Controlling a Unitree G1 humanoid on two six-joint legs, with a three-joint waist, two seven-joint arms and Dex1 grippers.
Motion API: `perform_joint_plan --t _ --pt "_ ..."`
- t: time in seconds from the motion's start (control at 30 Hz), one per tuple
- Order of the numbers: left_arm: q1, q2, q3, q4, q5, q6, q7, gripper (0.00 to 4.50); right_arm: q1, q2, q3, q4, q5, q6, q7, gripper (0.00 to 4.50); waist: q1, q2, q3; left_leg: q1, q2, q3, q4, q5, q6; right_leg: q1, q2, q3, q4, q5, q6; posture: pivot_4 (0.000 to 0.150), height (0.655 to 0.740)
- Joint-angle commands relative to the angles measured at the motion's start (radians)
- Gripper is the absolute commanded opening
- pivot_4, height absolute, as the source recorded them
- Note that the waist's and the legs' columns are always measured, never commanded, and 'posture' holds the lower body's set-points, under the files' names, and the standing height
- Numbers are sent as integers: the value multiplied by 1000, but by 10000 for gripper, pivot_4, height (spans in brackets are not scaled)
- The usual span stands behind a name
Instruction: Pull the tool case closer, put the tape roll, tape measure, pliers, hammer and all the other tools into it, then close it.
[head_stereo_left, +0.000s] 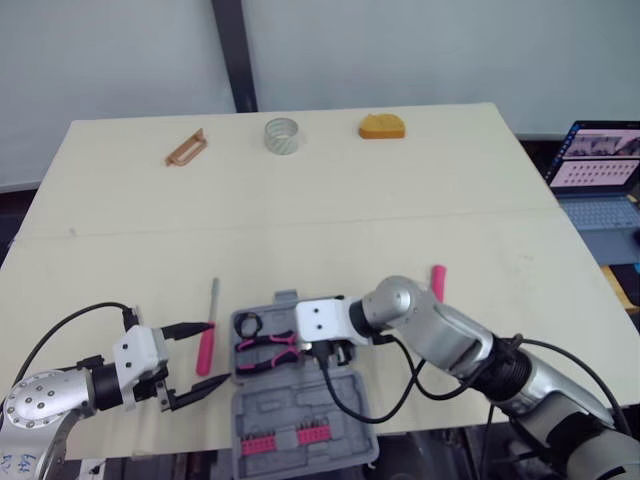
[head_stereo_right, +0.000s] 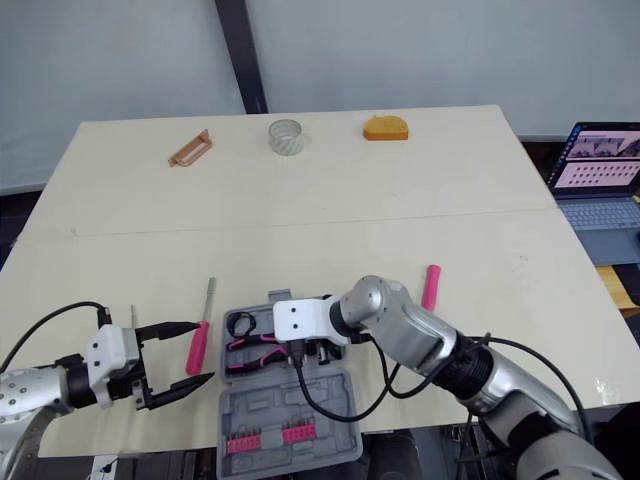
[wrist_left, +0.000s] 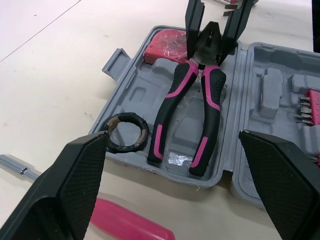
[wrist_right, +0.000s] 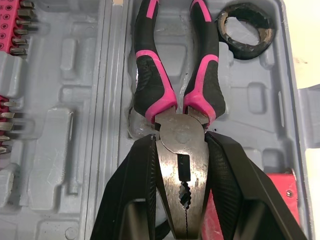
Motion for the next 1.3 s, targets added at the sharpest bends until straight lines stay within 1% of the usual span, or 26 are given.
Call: perform_joint_plan --t 0.03,0.13,0.2,0.23,0.37,0.4,0.53,0.6,0.67,0.73,0.77,0.8,0.87,0.93,0.97,1.3 --pt "2 14 26 -7 1 -15 -4 45000 10 11 -13 -13 -12 -18 -8 9577 0 0 0 0 0 0 0 0 0 0 0 0 0 0 0 1500 7400" --pt "2 15 26 -7 0 -13 -4 45000 18 17 -14 -8 -11 -12 -5 9577 0 0 0 0 0 0 0 0 0 0 0 0 0 0 0 1500 7400" --pt "0 16 25 -6 0 -13 -4 45000 22 21 -16 -9 -11 -9 -3 19954 0 0 0 0 0 0 0 0 0 0 0 0 0 0 0 1500 7400" --pt "-2 16 24 -5 1 -12 -4 45000 22 22 -18 -9 -11 -8 -4 23473 0 0 0 0 0 0 0 0 0 0 0 0 0 0 0 1500 7400" --pt "-5 17 23 -6 0 -10 -4 45000 19 24 -42 -26 0 5 -1 42792 0 0 0 0 0 0 0 0 0 0 0 0 0 0 0 1500 7400" --pt "-6 18 23 -6 -1 -10 -4 45000 15 23 -55 -34 8 9 1 44586 0 0 0 0 0 0 0 0 0 0 0 0 0 0 0 1500 7400" --pt "-11 18 20 -5 -2 -9 -3 45000 23 66 -143 -47 87 -22 -3 44586 0 0 0 0 0 0 0 0 0 0 0 0 0 0 0 1500 7400" --pt "-17 16 15 -7 -3 -6 -2 45000 38 103 -181 -11 107 -69 -30 44586 0 0 0 0 0 0 0 0 0 0 0 0 0 0 0 1500 7400" --pt "-20 13 7 -11 -5 -3 -2 45000 68 161 -222 45 137 -127 -62 39435 -1 0 0 1 0 0 0 0 0 0 0 0 1 0 0 1500 7400" --pt "-19 7 -4 -19 -3 -2 -1 45000 106 208 -245 98 163 -206 -69 31662 -2 -1 0 1 0 0 -1 0 0 0 0 0 1 0 0 1500 7400" --pt "-18 5 -8 -23 -2 -1 0 45000 123 227 -253 120 175 -230 -69 26291 -1 -1 0 1 0 0 -1 0 0 0 0 0 1 0 0 1500 7400" --pt "-17 3 -11 -25 -1 -1 1 45000 136 241 -258 139 182 -253 -68 19580 -1 -1 0 1 0 1 -1 0 0 0 0 0 1 0 0 1500 7400" --pt "-13 -1 -14 -26 1 -5 4 45000 157 252 -250 189 174 -297 -66 11452 -2 -1 -1 1 0 1 0 0 0 0 0 0 1 0 0 1500 7400" --pt "-11 -3 -14 -23 3 -9 5 45000 171 259 -238 238 163 -330 -62 1455 -2 -1 -1 1 0 1 0 0 0 0 0 0 1 0 0 1500 7400" --pt "-11 -2 -12 -22 3 -10 6 45000 174 263 -235 258 160 -345 -60 620 -3 -1 0 1 0 1 0 0 0 0 0 0 1 0 0 1500 7400" --pt "-15 2 -7 -30 0 1 19 45000 179 296 -210 387 111 -429 -55 620 -2 -1 0 2 0 1 0 0 0 0 0 0 2 0 0 1500 7400"
